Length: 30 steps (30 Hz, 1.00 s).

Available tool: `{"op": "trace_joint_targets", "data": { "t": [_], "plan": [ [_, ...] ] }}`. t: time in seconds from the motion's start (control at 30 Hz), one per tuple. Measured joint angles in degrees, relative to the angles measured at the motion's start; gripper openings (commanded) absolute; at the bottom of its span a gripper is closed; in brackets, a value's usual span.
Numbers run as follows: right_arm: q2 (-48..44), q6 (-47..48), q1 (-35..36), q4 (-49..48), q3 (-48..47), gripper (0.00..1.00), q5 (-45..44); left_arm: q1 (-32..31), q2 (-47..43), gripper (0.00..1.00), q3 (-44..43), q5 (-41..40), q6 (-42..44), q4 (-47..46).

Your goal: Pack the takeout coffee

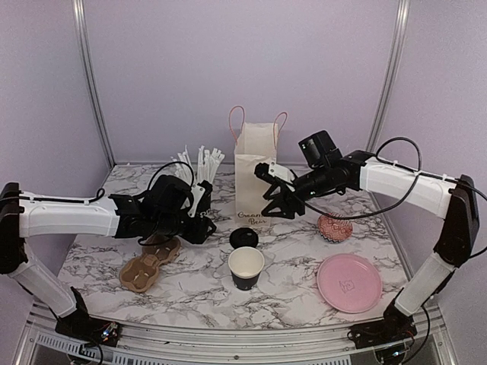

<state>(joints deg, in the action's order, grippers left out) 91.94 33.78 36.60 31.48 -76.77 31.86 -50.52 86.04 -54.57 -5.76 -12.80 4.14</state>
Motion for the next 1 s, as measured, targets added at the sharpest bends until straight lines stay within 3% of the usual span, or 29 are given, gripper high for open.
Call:
{"op": "trace_joint_targets", "data": {
  "t": [0.13,0.47,0.77,1.0],
  "plan": [
    [3.23,5.6,1.55,4.13,0.15,0.76,-1.05,0.0,-1.27,0.64,0.63,-1.79,-0.74,0.57],
    [5.42,17.16,5.79,13.25,1.81,0.87,-0.55,0.31,-8.9,0.64,5.6,-4.66,-1.36,0.9],
    [12.68,18.14,11.02,13.44,1.16,0.74,-1.42,1.38,-14.6,0.64,7.89,-6.8,-1.36,1.18],
    [18.97,14.88,14.82,9.99,-4.92,0.66,-1.33,1.57,-17.11,0.64,8.48,-7.89,-1.36,1.18]
  ]
}}
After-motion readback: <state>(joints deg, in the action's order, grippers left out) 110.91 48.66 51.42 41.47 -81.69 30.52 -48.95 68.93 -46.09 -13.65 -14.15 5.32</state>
